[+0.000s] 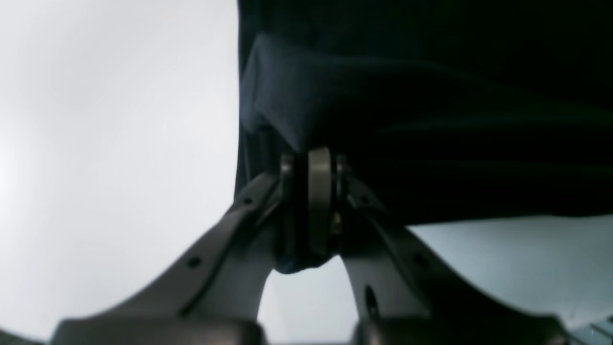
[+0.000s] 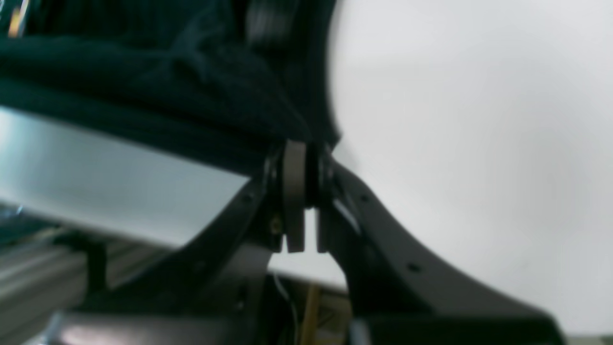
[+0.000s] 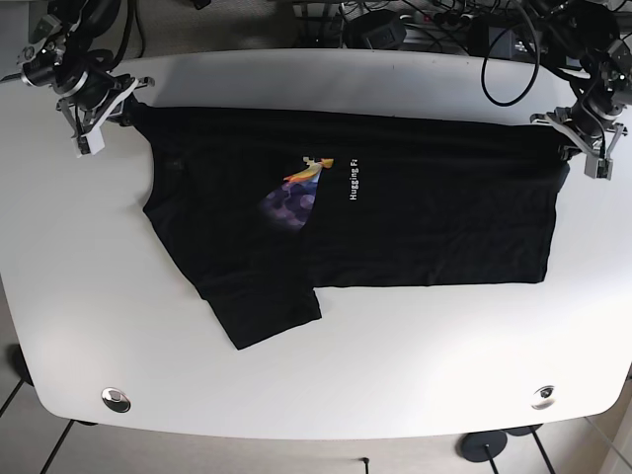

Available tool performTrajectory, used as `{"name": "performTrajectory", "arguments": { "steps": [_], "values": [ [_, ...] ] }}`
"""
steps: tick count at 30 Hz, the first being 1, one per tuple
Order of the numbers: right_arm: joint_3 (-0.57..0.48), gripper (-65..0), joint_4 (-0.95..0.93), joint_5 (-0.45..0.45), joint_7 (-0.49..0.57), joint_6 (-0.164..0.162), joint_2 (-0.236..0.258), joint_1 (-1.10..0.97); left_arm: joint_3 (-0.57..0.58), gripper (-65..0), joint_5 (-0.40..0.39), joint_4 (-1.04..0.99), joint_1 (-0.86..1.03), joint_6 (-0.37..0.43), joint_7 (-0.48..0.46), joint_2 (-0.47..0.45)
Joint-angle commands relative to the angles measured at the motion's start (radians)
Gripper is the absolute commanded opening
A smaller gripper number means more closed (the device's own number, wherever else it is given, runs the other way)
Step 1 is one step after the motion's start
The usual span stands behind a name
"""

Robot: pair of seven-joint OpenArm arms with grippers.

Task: Fold the T-shirt properly
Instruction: 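Move both grippers down the shirt sides and grasp the side edges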

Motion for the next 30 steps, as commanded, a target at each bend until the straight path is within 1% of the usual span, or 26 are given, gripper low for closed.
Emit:
{"name": "performTrajectory", "arguments": {
  "steps": [1, 4, 5, 7, 10, 11, 12, 13, 14, 15, 17, 20, 21, 23, 24, 26, 28, 30],
  "values": [
    [0.010, -63.1, 0.021, 0.014, 0.013, -0.002, 0.020, -0.049, -0.020, -65.0, -0.020, 0.023, 0.050, 0.010, -0.024, -0.021],
    [0.010, -62.3, 0.021, 0.017, 0.013, -0.002, 0.019, -0.099, -0.040, -65.0, -0.024, 0.023, 0.118, 0.010, -0.021, -0.021],
    [0.010, -60.1, 0.021, 0.017, 0.013, -0.002, 0.017, -0.110, -0.043, -64.9, -0.022, 0.023, 0.135, 0.010, -0.021, -0.021],
    [0.010, -46.0, 0.022, 0.017, 0.013, -0.002, 0.015, -0.135, -0.043, -53.1, -0.022, 0.024, 0.179, 0.010, -0.019, -0.022],
    [0.020, -21.7, 0.025, 0.019, 0.013, -0.002, 0.015, -0.156, -0.058, -33.5, -0.022, 0.024, 0.210, 0.010, -0.019, -0.025],
    [0.041, -15.4, 0.038, 0.021, 0.013, -0.002, 0.015, -0.158, -0.061, -28.6, -0.024, 0.024, 0.216, 0.010, -0.016, -0.027],
    [0.066, -9.8, 0.056, 0.027, 0.013, -0.002, 0.014, -0.158, -0.061, -26.5, -0.025, 0.024, 0.218, 0.010, -0.007, -0.028],
    [0.083, -6.2, 0.067, 0.039, 0.013, -0.002, 0.014, -0.158, -0.061, -26.7, -0.027, 0.038, 0.216, 0.010, 0.007, -0.036],
    [0.095, -4.6, 0.071, 0.062, 0.013, -0.002, 0.014, -0.156, -0.064, -26.7, -0.027, 0.072, 0.216, 0.010, 0.019, -0.054],
    [0.107, -4.4, 0.071, 0.091, 0.013, -0.002, 0.020, -0.150, -0.080, -26.7, -0.031, 0.110, 0.213, 0.010, 0.030, -0.062],
    [0.126, -4.4, 0.071, 0.128, 0.011, -0.002, 0.037, -0.116, -0.115, -26.7, -0.071, 0.159, 0.208, 0.010, 0.031, -0.061],
    [0.124, -4.4, 0.068, 0.129, 0.006, -0.002, 0.057, -0.061, -0.120, -26.7, -0.142, 0.179, 0.170, 0.010, 0.031, -0.079],
    [0.124, -4.4, 0.068, 0.129, 0.006, -0.002, 0.057, -0.038, -0.120, -26.7, -0.149, 0.176, 0.143, 0.010, 0.031, -0.091],
    [0.122, -4.4, 0.064, 0.125, 0.006, -0.002, 0.057, 0.017, -0.116, -26.7, -0.137, 0.170, 0.092, 0.010, 0.031, -0.096],
    [0.118, -4.4, 0.064, 0.103, 0.006, -0.002, 0.052, 0.045, -0.109, -26.7, -0.131, 0.170, 0.060, 0.010, 0.031, -0.096],
    [0.058, -4.4, 0.064, 0.034, 0.006, -0.002, 0.052, 0.115, -0.069, -26.7, -0.100, 0.168, -0.006, 0.010, 0.031, -0.096],
    [-0.006, -4.4, 0.064, -0.082, 0.011, -0.002, 0.045, 0.183, -0.008, -26.7, -0.030, 0.165, -0.052, 0.010, 0.030, -0.094],
    [-0.069, -4.4, 0.062, -0.205, 0.014, -0.002, 0.015, 0.269, 0.058, -26.7, 0.044, 0.136, -0.115, 0.010, 0.025, -0.094]
  ]
}}
